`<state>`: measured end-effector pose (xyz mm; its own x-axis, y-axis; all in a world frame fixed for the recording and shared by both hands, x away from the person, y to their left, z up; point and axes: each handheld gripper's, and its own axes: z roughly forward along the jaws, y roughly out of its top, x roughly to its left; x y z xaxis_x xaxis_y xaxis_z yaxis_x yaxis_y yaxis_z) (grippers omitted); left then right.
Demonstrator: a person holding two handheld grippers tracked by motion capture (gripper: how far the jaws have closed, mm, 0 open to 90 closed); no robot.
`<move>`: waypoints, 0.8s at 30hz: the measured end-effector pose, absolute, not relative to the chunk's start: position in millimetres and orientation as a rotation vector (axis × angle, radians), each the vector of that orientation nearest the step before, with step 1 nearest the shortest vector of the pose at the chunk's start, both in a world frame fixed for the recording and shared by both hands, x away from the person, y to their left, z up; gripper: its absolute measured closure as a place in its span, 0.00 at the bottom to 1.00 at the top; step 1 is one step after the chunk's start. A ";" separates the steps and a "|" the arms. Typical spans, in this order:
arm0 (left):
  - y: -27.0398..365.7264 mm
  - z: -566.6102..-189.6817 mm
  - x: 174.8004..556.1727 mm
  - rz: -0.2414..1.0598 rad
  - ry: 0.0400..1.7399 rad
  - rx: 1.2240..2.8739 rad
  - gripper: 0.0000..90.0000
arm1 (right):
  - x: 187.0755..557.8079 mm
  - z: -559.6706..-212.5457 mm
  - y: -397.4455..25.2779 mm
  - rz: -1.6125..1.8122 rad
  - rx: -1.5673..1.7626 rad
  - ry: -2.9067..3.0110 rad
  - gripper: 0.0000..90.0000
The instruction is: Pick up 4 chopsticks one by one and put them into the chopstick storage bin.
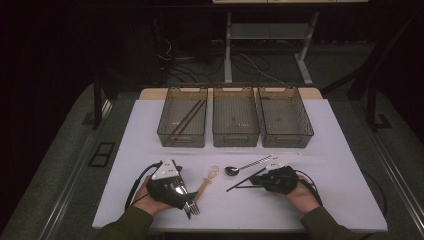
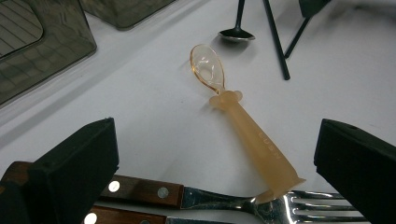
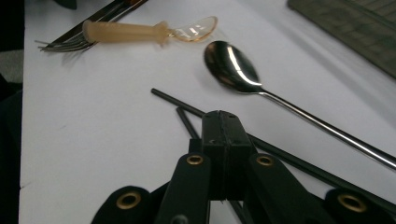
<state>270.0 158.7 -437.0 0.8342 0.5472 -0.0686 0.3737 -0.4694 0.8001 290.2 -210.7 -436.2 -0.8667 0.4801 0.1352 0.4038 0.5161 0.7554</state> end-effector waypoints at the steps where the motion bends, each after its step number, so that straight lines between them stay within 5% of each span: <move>1: 158.7 -436.9 270.0 0.246 0.671 2.117 0.00 | 291.1 -434.4 -215.2 1.290 0.789 2.644 1.00; 7: 158.7 -436.8 270.1 0.248 0.673 2.116 0.00 | 294.3 -426.5 -243.4 1.283 0.875 2.590 0.90; 13: 158.9 -436.7 269.9 0.248 0.678 2.114 0.00 | 289.8 -423.5 -276.1 1.175 0.917 2.574 1.00; 24: 158.7 -437.1 270.3 0.244 0.679 2.118 0.00 | 284.5 -437.7 -318.3 1.030 1.042 2.575 1.00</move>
<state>270.3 158.7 -437.1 0.8319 0.5504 -0.0710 0.3788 -0.4695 0.7975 284.5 -318.3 -437.7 -0.7387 0.6682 0.0882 0.5447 0.5148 0.6621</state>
